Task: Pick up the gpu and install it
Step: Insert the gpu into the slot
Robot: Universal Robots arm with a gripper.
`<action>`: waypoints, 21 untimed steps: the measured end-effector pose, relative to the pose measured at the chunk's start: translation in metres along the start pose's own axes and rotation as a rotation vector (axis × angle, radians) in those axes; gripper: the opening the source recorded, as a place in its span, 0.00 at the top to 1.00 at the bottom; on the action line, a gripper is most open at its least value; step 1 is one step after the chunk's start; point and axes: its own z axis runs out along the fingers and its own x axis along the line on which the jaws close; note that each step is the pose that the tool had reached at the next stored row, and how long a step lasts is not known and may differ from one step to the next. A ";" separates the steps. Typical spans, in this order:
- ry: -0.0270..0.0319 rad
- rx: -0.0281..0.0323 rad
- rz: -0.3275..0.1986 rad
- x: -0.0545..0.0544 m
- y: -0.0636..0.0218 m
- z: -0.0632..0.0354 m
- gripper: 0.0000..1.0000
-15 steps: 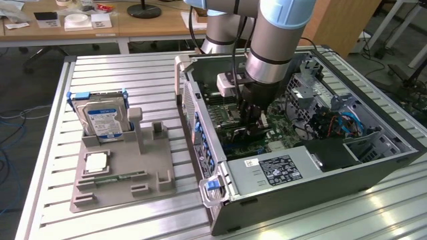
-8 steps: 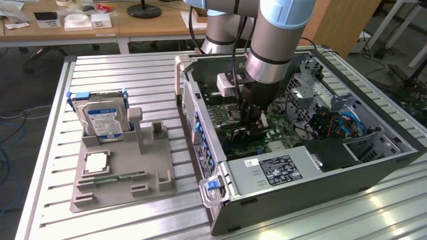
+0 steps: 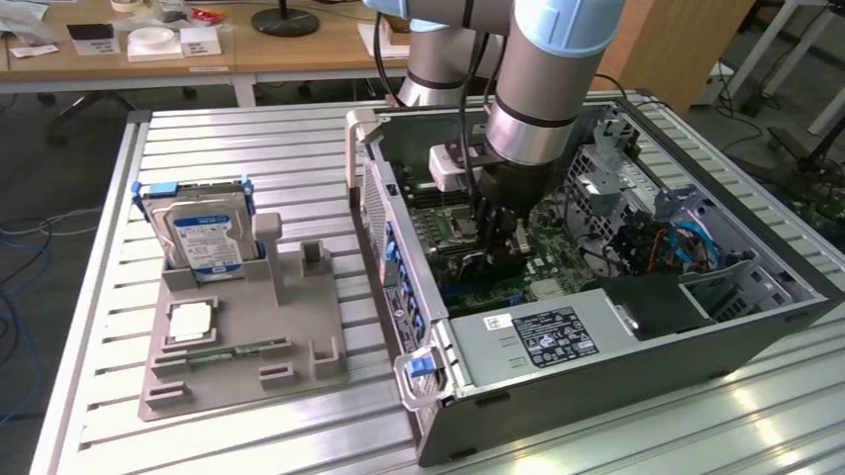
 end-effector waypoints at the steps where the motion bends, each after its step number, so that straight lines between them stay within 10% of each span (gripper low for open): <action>1: -0.0001 0.0001 0.000 0.000 0.0000 0.0000 0.74; 21: 0.0022 0.0004 0.000 0.000 0.0039 0.0023 0.74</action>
